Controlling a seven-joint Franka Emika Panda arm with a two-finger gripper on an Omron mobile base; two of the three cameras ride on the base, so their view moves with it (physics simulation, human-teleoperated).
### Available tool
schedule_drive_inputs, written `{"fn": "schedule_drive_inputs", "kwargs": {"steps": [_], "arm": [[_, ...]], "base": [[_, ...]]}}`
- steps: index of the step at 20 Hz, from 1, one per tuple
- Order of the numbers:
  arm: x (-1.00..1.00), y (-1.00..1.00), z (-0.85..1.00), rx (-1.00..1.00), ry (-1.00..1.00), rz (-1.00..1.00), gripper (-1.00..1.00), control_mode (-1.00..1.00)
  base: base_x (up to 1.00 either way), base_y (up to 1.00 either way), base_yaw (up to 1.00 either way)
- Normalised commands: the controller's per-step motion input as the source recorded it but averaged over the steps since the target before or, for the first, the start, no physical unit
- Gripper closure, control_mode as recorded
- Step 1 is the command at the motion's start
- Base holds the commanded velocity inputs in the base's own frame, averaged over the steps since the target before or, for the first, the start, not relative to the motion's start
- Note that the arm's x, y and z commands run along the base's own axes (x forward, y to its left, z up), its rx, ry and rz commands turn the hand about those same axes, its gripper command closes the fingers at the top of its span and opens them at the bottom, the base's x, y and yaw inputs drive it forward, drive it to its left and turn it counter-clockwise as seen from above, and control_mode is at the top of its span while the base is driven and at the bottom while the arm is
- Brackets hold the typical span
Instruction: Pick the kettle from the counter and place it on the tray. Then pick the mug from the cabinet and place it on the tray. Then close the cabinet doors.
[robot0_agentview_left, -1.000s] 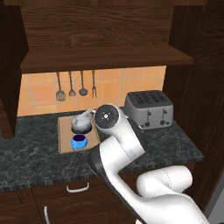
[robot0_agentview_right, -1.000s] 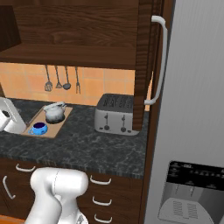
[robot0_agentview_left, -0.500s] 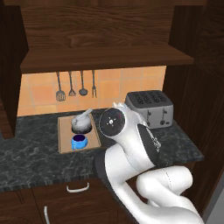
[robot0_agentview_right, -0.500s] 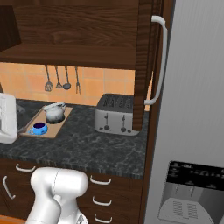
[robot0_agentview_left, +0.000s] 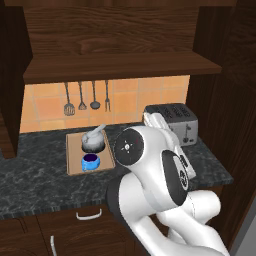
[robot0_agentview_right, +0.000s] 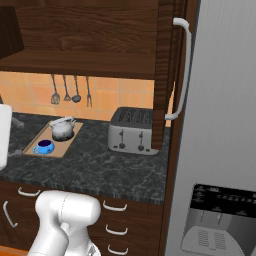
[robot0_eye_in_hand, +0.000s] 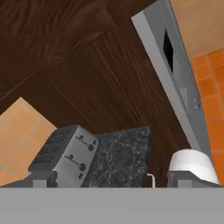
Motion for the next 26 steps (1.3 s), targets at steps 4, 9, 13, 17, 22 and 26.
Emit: {"fn": "schedule_drive_inputs", "kwargs": {"steps": [4, 9, 13, 17, 22, 26], "arm": [[-0.27, -0.29, 0.33, 0.02, -0.10, -0.11, -1.00, -1.00], [-0.23, -0.27, 0.35, 0.02, -0.01, -0.04, -1.00, -1.00], [-0.19, -0.21, 0.28, 0.00, -0.02, -0.11, -1.00, -1.00], [-0.18, -0.25, 0.33, 0.00, -0.03, -0.11, -1.00, -1.00], [-0.16, -0.23, 0.27, 0.00, 0.00, -0.04, -1.00, -1.00], [-0.17, -0.27, 0.15, 0.00, 0.00, -0.03, -1.00, -1.00]], "base": [[0.00, 0.00, 0.00], [0.00, 0.00, 0.00], [0.00, 0.00, 0.00], [0.00, 0.00, 0.00], [0.00, 0.00, 0.00], [0.00, 0.00, 0.00]]}}
